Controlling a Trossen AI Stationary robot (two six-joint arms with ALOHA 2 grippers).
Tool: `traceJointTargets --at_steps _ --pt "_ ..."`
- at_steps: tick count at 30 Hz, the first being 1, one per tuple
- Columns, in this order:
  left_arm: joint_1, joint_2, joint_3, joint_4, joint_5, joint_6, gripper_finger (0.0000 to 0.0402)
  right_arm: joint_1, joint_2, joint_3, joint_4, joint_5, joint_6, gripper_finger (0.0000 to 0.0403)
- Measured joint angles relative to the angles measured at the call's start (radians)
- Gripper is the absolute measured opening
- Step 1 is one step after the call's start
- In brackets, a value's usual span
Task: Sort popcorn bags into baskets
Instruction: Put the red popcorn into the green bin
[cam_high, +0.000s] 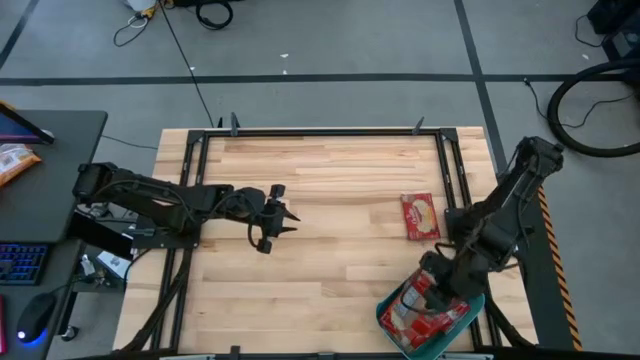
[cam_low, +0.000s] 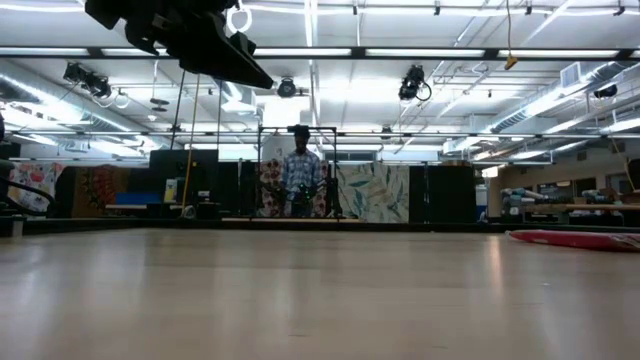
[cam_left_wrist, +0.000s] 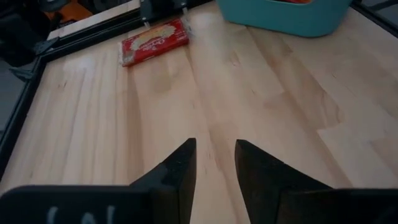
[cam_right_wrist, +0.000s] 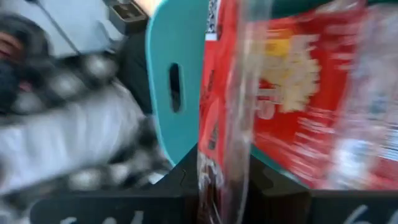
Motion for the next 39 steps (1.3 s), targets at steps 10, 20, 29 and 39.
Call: traceJointTargets --at_steps 10,20,29,39 --pt "0.022 0.000 0.000 0.021 -0.043 -0.014 0.0116 0.129 0.017 -0.154 0.246 0.032 0.276 0.0116" --pt "0.021 0.000 0.000 0.017 -0.043 -0.003 0.0116 0.131 -0.105 -0.154 0.170 -0.188 0.480 0.0126" --pt "0.021 -0.001 0.000 -0.006 -0.017 -0.005 0.0116 0.069 -0.291 -0.153 -0.069 -0.079 0.406 0.0126" --pt "0.150 -0.121 -0.001 -0.016 0.173 -0.076 0.0116 -0.172 -0.367 -0.152 -0.146 0.096 -0.121 0.0126"
